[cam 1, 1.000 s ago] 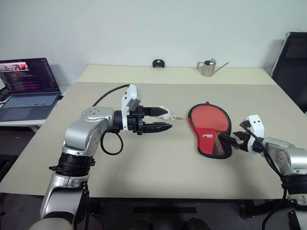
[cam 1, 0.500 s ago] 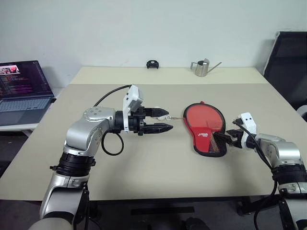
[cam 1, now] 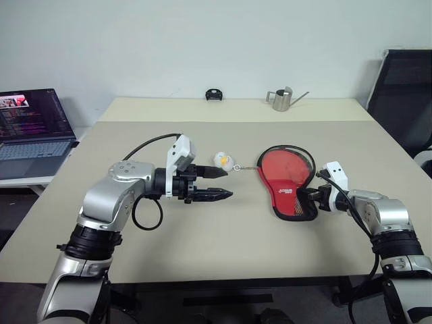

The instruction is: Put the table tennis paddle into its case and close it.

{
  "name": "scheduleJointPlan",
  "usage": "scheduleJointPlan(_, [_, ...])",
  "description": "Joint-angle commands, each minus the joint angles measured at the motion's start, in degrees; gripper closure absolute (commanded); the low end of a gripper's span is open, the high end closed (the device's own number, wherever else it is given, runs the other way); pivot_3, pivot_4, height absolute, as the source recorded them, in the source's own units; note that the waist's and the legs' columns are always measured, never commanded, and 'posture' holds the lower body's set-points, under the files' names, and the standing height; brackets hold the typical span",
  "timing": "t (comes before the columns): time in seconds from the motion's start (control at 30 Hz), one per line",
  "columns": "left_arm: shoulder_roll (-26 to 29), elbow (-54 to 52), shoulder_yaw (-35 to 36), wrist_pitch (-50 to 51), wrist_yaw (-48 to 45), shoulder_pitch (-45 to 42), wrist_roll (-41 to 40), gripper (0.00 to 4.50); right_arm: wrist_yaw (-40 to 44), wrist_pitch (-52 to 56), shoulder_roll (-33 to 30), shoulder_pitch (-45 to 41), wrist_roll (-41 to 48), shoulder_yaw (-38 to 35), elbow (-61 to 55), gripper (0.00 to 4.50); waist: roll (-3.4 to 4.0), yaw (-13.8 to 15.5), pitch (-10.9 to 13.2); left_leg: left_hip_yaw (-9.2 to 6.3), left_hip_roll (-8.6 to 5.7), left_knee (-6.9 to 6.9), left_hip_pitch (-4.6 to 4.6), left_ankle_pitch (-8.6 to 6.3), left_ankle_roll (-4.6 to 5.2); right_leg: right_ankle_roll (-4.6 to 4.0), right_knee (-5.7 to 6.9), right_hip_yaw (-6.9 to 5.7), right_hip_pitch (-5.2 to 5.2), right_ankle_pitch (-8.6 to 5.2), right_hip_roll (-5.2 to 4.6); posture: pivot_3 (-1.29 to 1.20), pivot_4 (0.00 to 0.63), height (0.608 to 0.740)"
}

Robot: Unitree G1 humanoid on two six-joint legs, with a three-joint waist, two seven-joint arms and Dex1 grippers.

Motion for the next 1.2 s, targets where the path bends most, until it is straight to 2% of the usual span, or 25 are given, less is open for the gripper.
scheduleJointPlan(0.03, [2.46, -3.44, 0.26, -0.45, -2.75, 1.20, -1.46, 1.23, 0.59, 4.92, 1.36, 1.98, 1.39, 1.48, -3.59, 4.47, 0.00, 0.00, 0.00, -0.02, 0.00, -0.01, -0.02, 0.00, 0.00, 0.00, 0.00, -0.01, -0.02, 0.00, 0.00, 0.00, 0.150, 0.740])
scheduleJointPlan(0.27, [6.35, -4.61, 0.57, -0.89, -6.53, 3.29, -2.30, 1.23, 0.43, 12.13, 1.93, 4.00, 4.49, 0.25, -15.22, 4.47, 0.05, -0.02, 0.04, -0.04, 0.01, -0.08, -0.10, -0.01, -0.01, -0.03, -0.08, -0.02, -0.09, -0.03, 0.00, 0.00, 0.150, 0.740])
scheduleJointPlan(0.77, [10.72, -11.11, 2.12, 0.61, -8.09, 10.04, -6.16, 1.23, -1.21, 21.72, 2.85, 11.86, 10.40, 2.06, -38.37, 4.47, 0.07, 0.06, 0.09, -0.05, 0.01, -0.47, -0.11, -0.01, -0.01, -0.06, -0.28, -0.04, -0.16, -0.07, -0.03, 0.00, 0.150, 0.740])
scheduleJointPlan(1.2, [13.30, -14.45, 1.89, -0.11, -8.26, 14.37, -7.55, 1.23, -8.01, 34.29, 6.27, 19.37, 17.43, -5.40, -52.44, 4.47, 0.08, 0.54, 0.11, -0.06, -0.03, -0.68, -0.18, -0.01, -0.01, -0.07, -0.49, -0.08, -0.20, -0.08, -0.11, 0.00, 0.150, 0.740])
